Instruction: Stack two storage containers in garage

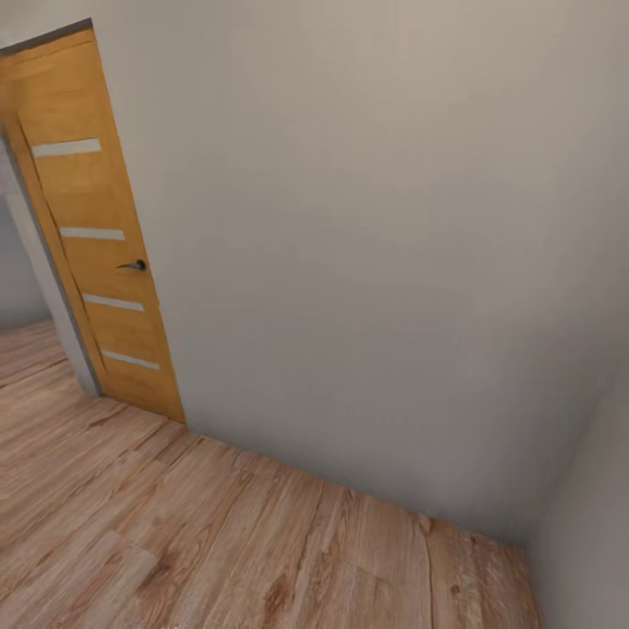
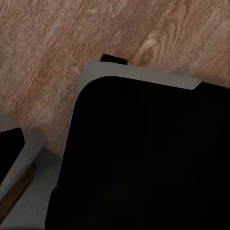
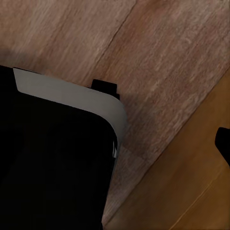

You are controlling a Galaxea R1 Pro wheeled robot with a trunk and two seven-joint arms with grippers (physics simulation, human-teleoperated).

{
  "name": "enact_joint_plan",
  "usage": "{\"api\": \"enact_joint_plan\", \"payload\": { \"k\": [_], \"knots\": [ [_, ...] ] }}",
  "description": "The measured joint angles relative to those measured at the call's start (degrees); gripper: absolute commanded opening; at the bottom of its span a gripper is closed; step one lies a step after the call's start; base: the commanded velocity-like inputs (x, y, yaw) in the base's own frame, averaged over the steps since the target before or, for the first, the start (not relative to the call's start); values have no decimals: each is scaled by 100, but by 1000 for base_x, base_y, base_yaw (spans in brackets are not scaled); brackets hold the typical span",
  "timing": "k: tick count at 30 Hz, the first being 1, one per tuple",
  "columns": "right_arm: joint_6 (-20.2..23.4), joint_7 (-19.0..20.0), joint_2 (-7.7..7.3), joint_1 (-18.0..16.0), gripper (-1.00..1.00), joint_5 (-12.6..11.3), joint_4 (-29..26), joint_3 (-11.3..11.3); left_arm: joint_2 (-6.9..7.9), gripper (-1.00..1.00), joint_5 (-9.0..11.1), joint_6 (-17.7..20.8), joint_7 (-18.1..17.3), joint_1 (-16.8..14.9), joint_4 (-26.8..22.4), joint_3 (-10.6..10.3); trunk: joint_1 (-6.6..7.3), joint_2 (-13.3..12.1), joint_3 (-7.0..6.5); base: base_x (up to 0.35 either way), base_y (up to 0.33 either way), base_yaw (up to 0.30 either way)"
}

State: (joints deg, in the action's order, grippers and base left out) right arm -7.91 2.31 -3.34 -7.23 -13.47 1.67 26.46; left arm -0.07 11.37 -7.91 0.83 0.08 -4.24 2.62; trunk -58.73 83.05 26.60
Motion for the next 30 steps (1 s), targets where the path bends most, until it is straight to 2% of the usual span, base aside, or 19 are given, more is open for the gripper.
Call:
{"api": "enact_joint_plan", "payload": {
  "k": [10, 30],
  "knots": [
    [3, 0, 8, 0, 100, 0, 0, 0, 12, 100, 7, 2, -9, 0, 8, -6, 2, 0, 0, 261, 0, 278],
    [-16, -9, 8, 0, 100, -19, 0, -57, 3, 100, -1, 0, -9, 0, 8, -4, 0, 0, 0, 7, 0, 292]
  ]
}}
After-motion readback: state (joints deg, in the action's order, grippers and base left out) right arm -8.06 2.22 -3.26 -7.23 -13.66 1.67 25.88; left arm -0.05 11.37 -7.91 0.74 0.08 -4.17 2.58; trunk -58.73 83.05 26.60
